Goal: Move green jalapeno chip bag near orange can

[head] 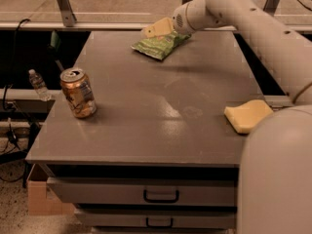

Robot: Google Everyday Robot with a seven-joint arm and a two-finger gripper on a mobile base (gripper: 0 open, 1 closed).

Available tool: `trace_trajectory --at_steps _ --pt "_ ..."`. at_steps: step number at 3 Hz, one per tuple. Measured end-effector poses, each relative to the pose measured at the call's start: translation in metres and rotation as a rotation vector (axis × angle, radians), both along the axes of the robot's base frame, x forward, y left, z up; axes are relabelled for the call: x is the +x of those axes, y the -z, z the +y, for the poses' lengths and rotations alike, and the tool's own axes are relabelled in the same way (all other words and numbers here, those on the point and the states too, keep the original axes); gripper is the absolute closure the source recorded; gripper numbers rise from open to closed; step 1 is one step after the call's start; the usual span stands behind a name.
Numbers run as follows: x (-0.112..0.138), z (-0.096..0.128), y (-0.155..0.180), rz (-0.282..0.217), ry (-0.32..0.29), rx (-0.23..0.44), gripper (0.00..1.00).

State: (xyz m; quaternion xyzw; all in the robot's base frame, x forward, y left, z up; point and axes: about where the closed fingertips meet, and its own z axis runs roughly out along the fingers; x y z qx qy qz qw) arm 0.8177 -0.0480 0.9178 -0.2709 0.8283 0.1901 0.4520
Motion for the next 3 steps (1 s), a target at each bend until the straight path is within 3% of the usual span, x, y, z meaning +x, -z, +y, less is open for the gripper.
trace_trajectory --at_steps 1,2,3 --pt "0.025 0.008 0.036 0.034 0.053 -0.037 0.0" --pt "0.038 0.012 0.071 0.063 0.072 -0.082 0.17" --pt "0.043 0.014 0.085 0.057 0.071 -0.105 0.41"
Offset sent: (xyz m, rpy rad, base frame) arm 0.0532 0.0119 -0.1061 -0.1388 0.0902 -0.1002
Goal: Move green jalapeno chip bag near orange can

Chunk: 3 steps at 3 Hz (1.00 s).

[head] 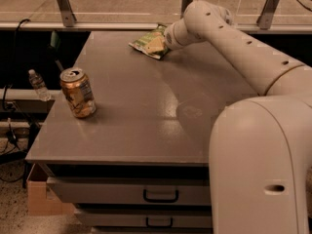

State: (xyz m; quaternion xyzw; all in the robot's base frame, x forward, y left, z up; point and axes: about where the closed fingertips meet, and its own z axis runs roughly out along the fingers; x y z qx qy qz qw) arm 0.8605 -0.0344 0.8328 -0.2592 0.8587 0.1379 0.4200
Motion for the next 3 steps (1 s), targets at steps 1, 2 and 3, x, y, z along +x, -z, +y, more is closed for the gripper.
trace_trajectory --at_steps 1,2,3 --pt "0.0004 -0.0005 -0.0016 -0.006 -0.001 -0.003 0.64" --pt "0.0004 -0.0005 -0.0054 -0.006 -0.001 -0.003 0.88" --pt "0.0003 -0.0005 -0.0063 -0.006 -0.001 -0.003 1.0"
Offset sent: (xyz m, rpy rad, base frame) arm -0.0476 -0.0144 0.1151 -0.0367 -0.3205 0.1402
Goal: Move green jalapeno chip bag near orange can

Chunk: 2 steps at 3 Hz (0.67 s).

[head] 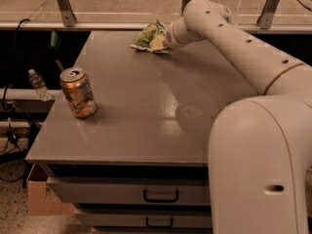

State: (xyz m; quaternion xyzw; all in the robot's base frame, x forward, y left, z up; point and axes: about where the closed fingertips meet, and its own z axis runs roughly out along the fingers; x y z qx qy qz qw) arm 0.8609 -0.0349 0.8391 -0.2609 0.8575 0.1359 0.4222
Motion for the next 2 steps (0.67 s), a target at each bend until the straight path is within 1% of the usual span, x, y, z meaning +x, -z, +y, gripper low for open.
trace_trajectory --at_steps 1,2 --pt "-0.013 0.003 -0.022 -0.05 -0.061 -0.003 1.0" --pt "-0.065 -0.011 -0.114 -0.203 -0.171 0.049 1.0"
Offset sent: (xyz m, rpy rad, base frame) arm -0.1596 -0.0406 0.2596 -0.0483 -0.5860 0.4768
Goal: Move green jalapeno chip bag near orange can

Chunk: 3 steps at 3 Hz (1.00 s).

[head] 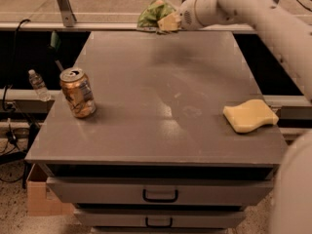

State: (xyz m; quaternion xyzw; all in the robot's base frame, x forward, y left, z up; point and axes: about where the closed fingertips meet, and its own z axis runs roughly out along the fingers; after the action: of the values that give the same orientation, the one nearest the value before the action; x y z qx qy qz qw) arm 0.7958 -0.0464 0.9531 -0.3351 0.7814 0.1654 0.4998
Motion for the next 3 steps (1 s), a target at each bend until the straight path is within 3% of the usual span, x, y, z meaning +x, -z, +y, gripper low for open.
trace_trajectory --at_steps 1,2,3 --pt "-0.044 -0.005 -0.056 -0.087 -0.155 0.055 1.0" --pt "-0.094 0.021 -0.04 -0.117 -0.452 -0.004 1.0" --pt "-0.118 0.042 -0.011 -0.107 -0.623 -0.058 1.0"
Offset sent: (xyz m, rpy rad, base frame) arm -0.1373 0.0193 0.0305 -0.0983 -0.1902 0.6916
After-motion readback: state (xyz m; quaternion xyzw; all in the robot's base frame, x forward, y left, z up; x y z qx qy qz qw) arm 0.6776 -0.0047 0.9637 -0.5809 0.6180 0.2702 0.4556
